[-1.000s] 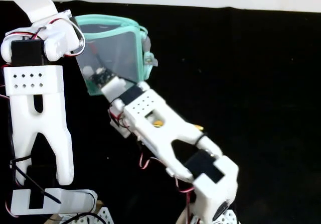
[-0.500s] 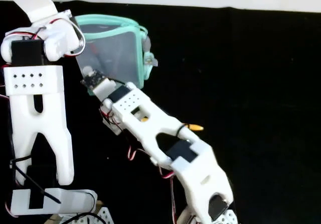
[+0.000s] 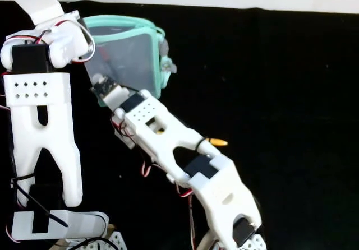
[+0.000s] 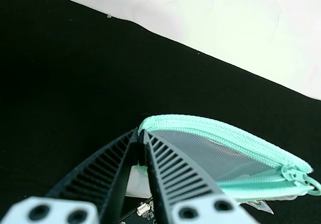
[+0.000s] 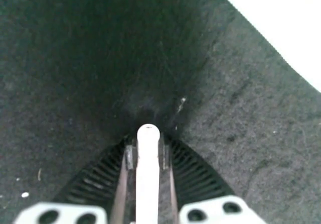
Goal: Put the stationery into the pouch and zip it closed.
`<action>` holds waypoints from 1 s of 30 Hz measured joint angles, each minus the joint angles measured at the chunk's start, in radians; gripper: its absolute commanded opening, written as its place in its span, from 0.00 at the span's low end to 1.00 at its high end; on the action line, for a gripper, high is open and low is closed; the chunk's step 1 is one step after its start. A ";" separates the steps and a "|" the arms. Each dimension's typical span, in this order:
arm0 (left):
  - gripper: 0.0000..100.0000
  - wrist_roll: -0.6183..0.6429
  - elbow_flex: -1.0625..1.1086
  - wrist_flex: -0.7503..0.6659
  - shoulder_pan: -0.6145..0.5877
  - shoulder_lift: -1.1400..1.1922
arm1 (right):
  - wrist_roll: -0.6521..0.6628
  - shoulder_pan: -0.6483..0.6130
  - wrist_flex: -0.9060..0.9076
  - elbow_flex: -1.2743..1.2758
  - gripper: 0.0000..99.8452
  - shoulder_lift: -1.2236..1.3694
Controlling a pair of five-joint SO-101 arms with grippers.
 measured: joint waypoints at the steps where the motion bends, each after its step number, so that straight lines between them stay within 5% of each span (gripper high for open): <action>1: 0.01 0.000 0.000 0.000 0.000 0.000 | 0.000 0.000 0.008 0.000 0.01 0.000; 14: 0.01 0.000 0.000 0.000 0.000 0.000 | -0.051 0.071 0.170 0.021 0.01 -0.164; 30: 0.01 0.000 0.000 0.000 0.000 0.000 | -0.138 0.183 0.126 0.290 0.01 -0.531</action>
